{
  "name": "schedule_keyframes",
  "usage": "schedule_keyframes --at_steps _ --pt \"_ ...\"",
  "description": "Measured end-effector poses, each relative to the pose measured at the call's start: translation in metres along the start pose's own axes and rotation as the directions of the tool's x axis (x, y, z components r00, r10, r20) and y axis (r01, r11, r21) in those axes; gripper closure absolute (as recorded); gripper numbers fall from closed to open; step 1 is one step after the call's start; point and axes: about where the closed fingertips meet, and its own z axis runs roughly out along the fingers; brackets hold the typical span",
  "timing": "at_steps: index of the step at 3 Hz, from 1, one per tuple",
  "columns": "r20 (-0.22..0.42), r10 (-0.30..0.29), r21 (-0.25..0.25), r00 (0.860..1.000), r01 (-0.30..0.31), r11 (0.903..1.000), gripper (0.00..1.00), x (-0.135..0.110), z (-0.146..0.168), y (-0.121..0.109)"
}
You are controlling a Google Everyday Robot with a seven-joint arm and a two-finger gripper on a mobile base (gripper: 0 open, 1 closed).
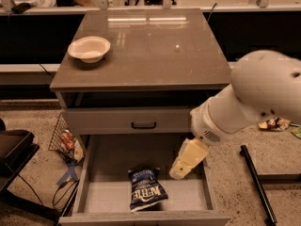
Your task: Pick blue chip bag from middle drawer and place on counter
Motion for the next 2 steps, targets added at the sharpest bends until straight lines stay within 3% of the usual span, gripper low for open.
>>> schedule_keyframes --at_steps 1,2 --pt "0.04 0.013 0.002 0.999 -0.013 0.9999 0.0 -0.0064 0.0433 0.012" --pt "0.043 0.015 -0.011 0.999 -0.015 0.9998 0.0 -0.009 0.0508 0.0118"
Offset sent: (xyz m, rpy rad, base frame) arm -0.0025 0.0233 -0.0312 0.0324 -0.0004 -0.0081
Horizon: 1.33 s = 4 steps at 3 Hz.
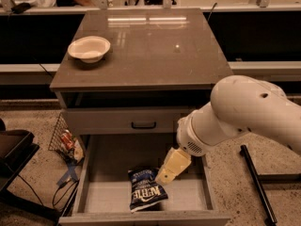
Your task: Pick blue chip bag from middle drawer and place on counter
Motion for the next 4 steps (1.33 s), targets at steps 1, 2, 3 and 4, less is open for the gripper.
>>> schedule_keyframes --at_steps 1,2,3,4 --pt "0.011 0.029 -0.023 1.0 -0.028 0.9993 0.0 -0.001 0.038 -0.007" --pt "0.033 0.091 -0.039 0.995 -0.09 0.9952 0.0 0.012 0.095 -0.021" --pt "0.097 0.161 -0.049 0.982 -0.156 0.9865 0.0 0.025 0.158 -0.044" --pt "0.109 0.198 -0.034 0.974 -0.195 0.9801 0.0 0.046 0.209 -0.056"
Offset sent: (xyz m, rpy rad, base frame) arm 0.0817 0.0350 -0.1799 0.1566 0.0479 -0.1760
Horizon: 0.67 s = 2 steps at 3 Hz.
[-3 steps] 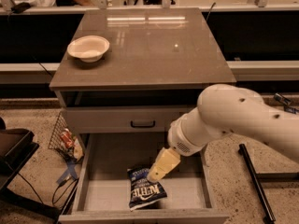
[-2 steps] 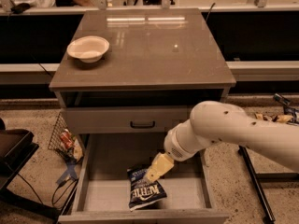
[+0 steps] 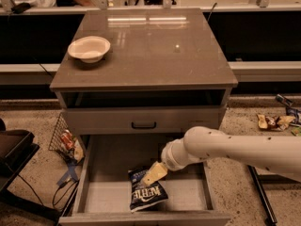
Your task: Pick blue chip bag from middle drawer and place on counter
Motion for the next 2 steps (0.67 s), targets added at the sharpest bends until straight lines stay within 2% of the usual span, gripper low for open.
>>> schedule_keyframes --at_steps 1,2 --pt "-0.027 0.014 0.035 1.0 -0.013 0.9993 0.0 0.031 0.031 -0.005" --pt "-0.031 0.039 0.043 0.999 -0.037 0.9984 0.0 0.065 0.062 0.02"
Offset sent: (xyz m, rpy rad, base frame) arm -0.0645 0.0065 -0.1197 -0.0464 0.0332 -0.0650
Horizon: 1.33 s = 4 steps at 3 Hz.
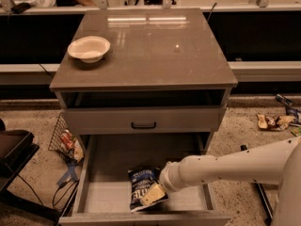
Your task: Pick blue chip bag from middle drawer and place on counter
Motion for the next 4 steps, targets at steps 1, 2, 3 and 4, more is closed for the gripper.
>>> schedule_keyframes --at_steps 1,2,3,4 --pt "-0.002 -0.001 0.0 1.0 0.001 1.0 0.0 -0.001 0.001 0.0" --pt "-0.031 -0.02 0.006 0.999 0.02 0.9998 0.0 -0.009 0.013 -0.003" --pt "-0.076 -0.022 -0.018 0.997 0.021 0.9996 0.03 -0.016 0.047 -0.009" --pt "-0.103 -0.015 -0.03 0.995 0.012 0.9995 0.26 -0.015 0.064 -0.009"
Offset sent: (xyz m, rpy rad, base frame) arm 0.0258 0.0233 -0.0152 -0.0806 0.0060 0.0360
